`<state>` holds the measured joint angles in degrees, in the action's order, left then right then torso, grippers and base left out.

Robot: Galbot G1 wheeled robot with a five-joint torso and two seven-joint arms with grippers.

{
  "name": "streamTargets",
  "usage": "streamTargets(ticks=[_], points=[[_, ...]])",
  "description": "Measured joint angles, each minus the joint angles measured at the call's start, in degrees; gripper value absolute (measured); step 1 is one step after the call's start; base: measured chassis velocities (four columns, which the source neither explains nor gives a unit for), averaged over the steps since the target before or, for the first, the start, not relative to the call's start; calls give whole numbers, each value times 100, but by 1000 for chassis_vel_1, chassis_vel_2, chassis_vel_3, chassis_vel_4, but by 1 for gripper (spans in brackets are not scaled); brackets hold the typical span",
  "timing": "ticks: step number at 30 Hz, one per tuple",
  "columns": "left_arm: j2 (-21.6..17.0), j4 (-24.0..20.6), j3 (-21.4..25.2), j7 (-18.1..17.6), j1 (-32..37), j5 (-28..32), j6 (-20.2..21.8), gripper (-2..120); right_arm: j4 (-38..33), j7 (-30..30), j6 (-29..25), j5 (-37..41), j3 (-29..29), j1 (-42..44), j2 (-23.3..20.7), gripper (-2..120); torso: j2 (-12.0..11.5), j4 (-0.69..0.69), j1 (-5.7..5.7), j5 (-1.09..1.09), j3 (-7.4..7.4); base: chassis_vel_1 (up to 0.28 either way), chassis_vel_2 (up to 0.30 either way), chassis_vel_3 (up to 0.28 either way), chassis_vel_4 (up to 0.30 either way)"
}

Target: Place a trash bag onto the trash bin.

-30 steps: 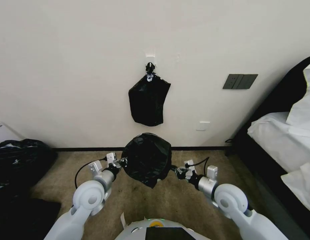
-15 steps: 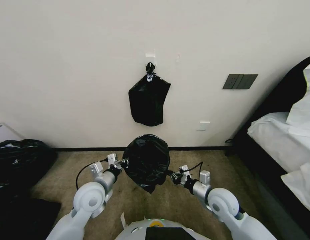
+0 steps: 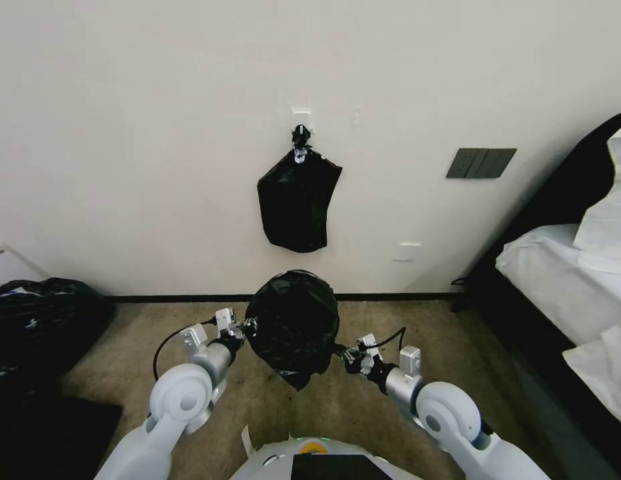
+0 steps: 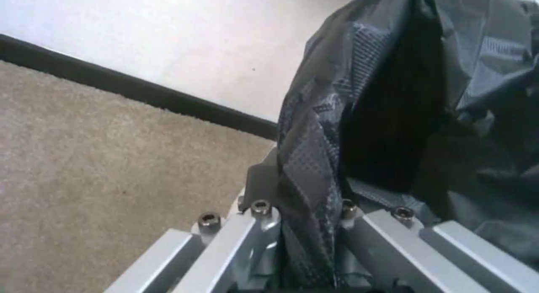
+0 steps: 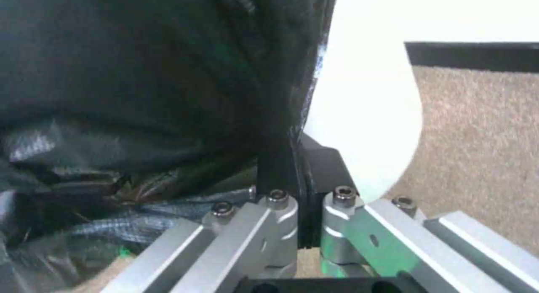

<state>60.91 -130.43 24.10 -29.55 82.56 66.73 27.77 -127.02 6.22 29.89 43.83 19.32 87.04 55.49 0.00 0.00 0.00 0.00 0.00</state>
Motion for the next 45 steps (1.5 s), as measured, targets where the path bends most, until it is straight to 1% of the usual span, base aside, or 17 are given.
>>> streamTargets(ticks=[4,6,7,11,12,14,16,18,20,21,24,25,28,32,41,44,45], points=[[4,66,-3,5,-67,-5,1,2,-116,1,-1,71,112,84,-42,9,0,-1,0,-1,0,0,0,0,0],[1,146,12,13,-140,1,2,2,-180,-17,-1,120,237,158,-75,20,0,0,0,0,0,0,0,0,0],[1,146,12,13,-140,1,2,2,-180,-17,-1,120,237,158,-75,20,0,0,0,0,0,0,0,0,0],[-23,265,58,13,-255,21,-1,2,-251,-42,2,197,432,281,-145,35,0,0,0,1,0,0,0,0,0],[-23,265,58,13,-255,21,-1,2,-251,-42,2,197,432,281,-145,35,0,0,0,1,0,0,0,0,0],[-36,365,85,10,-348,39,-10,2,-364,-43,10,261,552,397,-187,46,0,-1,0,0,0,0,0,0,0],[-38,397,95,6,-379,44,-13,2,-422,-43,19,283,582,441,-197,49,0,-1,0,0,0,0,0,0,0],[-37,465,109,-8,-456,67,-28,2,-602,-26,73,325,623,583,-209,60,0,0,0,0,0,0,0,0,0],[-35,475,110,-15,-471,72,-32,2,-646,-21,85,337,623,615,-208,63,0,0,0,0,0,0,0,0,0],[-30,482,112,-40,-504,101,-40,2,-739,-15,113,369,595,692,-196,71,0,-1,0,-1,0,0,0,0,0],[-20,476,108,-99,-543,150,-45,2,-803,-16,187,457,463,750,-130,82,0,-1,0,-1,0,0,0,0,0],[-20,476,108,-99,-543,150,-45,2,-803,-16,187,457,463,750,-130,82,0,-1,0,-1,0,0,0,0,0],[-13,401,84,-138,-541,159,-46,2,-718,-115,242,558,181,678,41,97,0,0,0,0,0,0,0,0,0],[-12,353,76,-141,-486,157,-46,2,-610,-246,264,815,84,563,164,100,0,0,0,0,0,0,0,0,0],[0,307,76,-134,-401,140,-43,2,-551,-274,272,921,37,445,198,99,0,0,0,0,0,0,0,0,0],[9,289,75,-129,-392,136,-40,2,-524,-267,272,921,-10,429,205,84,0,0,0,0,0,0,0,0,0],[9,289,75,-129,-392,136,-40,2,-524,-267,272,921,-10,429,205,84,0,0,0,0,0,0,0,0,0]])
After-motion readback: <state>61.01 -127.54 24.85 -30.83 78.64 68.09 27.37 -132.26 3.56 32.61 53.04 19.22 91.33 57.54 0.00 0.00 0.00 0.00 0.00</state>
